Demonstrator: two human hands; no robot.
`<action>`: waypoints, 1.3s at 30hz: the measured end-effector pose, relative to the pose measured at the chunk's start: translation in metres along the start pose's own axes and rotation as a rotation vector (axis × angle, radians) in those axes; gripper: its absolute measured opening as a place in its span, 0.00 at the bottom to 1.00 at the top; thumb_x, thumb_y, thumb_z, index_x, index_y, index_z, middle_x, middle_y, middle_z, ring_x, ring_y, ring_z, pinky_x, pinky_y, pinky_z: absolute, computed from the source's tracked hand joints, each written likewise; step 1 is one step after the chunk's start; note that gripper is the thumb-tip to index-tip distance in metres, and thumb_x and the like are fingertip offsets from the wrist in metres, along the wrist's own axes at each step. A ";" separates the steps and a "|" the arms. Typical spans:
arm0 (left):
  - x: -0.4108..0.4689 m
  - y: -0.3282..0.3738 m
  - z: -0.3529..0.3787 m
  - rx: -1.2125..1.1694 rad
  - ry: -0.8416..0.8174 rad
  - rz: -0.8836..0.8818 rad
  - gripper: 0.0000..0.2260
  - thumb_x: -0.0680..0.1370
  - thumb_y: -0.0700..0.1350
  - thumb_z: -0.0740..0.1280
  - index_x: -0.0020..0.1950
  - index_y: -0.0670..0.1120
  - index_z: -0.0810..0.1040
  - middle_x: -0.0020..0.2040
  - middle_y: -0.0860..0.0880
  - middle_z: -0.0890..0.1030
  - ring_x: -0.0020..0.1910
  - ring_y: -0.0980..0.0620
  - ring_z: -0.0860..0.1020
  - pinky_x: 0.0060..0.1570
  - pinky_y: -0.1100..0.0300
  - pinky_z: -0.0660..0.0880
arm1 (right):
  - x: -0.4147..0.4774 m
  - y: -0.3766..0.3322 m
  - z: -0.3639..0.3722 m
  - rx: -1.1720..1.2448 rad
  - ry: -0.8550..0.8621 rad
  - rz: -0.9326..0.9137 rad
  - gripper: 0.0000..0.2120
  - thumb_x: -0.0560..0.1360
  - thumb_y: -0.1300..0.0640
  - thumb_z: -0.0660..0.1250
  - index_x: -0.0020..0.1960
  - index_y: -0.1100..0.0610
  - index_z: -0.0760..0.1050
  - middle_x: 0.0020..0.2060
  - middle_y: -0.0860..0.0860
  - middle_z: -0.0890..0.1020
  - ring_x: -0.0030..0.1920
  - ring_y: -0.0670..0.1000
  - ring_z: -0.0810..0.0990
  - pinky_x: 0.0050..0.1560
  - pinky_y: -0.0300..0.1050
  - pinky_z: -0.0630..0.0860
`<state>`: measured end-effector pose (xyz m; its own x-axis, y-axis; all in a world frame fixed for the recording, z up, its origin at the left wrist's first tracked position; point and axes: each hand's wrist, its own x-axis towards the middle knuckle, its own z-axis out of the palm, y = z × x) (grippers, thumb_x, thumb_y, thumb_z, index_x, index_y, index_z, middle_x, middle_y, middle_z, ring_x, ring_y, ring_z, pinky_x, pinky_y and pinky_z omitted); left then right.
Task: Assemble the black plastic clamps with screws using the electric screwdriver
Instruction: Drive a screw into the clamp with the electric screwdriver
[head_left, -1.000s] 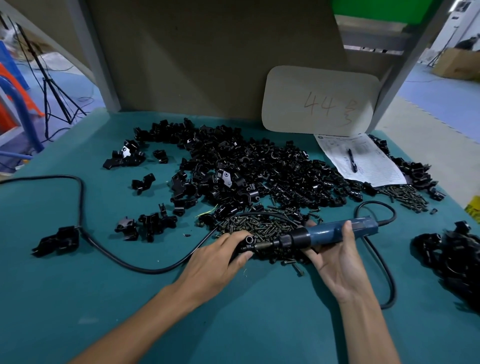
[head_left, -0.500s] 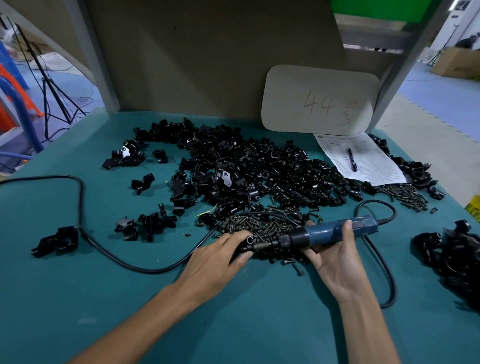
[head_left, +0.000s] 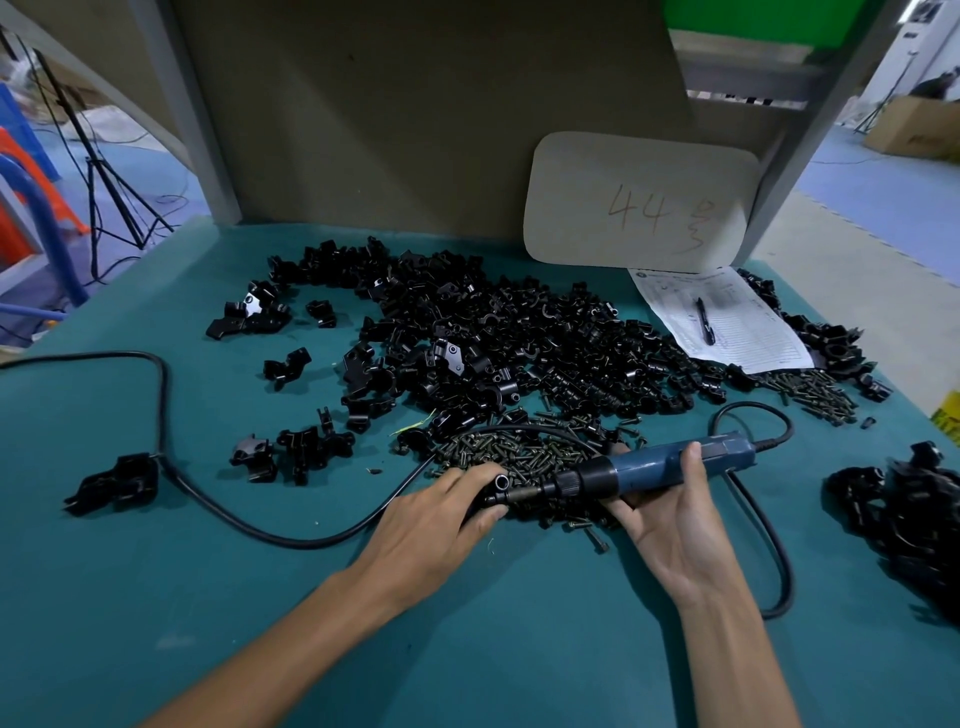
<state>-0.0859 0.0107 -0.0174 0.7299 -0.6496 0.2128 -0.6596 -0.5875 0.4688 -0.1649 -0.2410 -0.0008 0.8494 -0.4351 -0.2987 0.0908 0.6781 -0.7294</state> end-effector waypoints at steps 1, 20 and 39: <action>0.000 0.000 0.000 0.002 0.001 0.002 0.22 0.81 0.67 0.44 0.72 0.62 0.60 0.52 0.60 0.75 0.38 0.58 0.74 0.38 0.60 0.73 | 0.000 0.000 0.000 0.001 0.002 -0.001 0.27 0.80 0.37 0.57 0.71 0.52 0.69 0.63 0.61 0.82 0.62 0.57 0.83 0.49 0.51 0.84; -0.002 -0.001 -0.002 -0.076 0.014 -0.012 0.19 0.82 0.65 0.49 0.70 0.61 0.63 0.48 0.60 0.75 0.38 0.58 0.74 0.38 0.60 0.73 | -0.005 0.000 0.005 -0.020 0.017 -0.037 0.32 0.76 0.33 0.56 0.70 0.53 0.70 0.62 0.60 0.83 0.63 0.54 0.83 0.54 0.51 0.84; 0.014 0.005 -0.058 -1.315 -0.174 -0.548 0.18 0.81 0.58 0.62 0.64 0.48 0.75 0.46 0.42 0.85 0.39 0.50 0.80 0.37 0.58 0.74 | -0.017 -0.068 -0.030 -1.584 0.368 -0.229 0.23 0.77 0.42 0.70 0.65 0.51 0.67 0.49 0.50 0.79 0.45 0.56 0.78 0.48 0.55 0.74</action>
<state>-0.0684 0.0260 0.0374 0.7387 -0.5978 -0.3114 0.4043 0.0233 0.9144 -0.2012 -0.2979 0.0353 0.7112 -0.7008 -0.0546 -0.5973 -0.5616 -0.5725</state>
